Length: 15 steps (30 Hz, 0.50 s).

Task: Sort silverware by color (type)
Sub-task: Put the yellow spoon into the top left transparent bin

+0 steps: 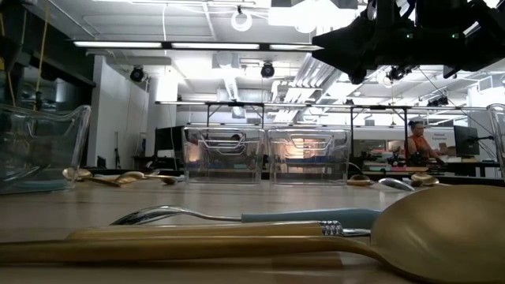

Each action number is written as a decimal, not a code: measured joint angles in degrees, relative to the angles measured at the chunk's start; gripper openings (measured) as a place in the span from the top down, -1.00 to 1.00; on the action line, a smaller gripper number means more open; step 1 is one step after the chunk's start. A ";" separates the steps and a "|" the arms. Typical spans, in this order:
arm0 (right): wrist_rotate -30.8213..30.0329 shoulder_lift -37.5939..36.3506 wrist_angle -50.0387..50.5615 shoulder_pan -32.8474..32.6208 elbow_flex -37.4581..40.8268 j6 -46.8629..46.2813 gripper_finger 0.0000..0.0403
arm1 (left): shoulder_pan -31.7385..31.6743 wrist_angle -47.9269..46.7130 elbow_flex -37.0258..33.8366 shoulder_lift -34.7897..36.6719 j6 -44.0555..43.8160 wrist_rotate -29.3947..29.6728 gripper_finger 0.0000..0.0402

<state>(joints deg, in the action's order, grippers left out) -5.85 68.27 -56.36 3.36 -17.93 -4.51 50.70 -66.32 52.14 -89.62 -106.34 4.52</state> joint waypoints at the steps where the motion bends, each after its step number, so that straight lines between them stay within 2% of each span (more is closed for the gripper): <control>1: 0.00 0.01 0.00 0.00 0.00 0.00 0.18 | 0.00 0.00 0.00 0.17 0.17 -0.03 0.43; 15: 0.00 0.02 0.00 0.02 0.00 0.02 0.18 | -0.48 -0.21 0.02 5.74 1.78 -0.03 0.36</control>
<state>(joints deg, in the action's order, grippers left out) -5.85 68.29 -56.36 3.37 -17.93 -4.49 50.22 -66.53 52.16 -83.89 -104.57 4.49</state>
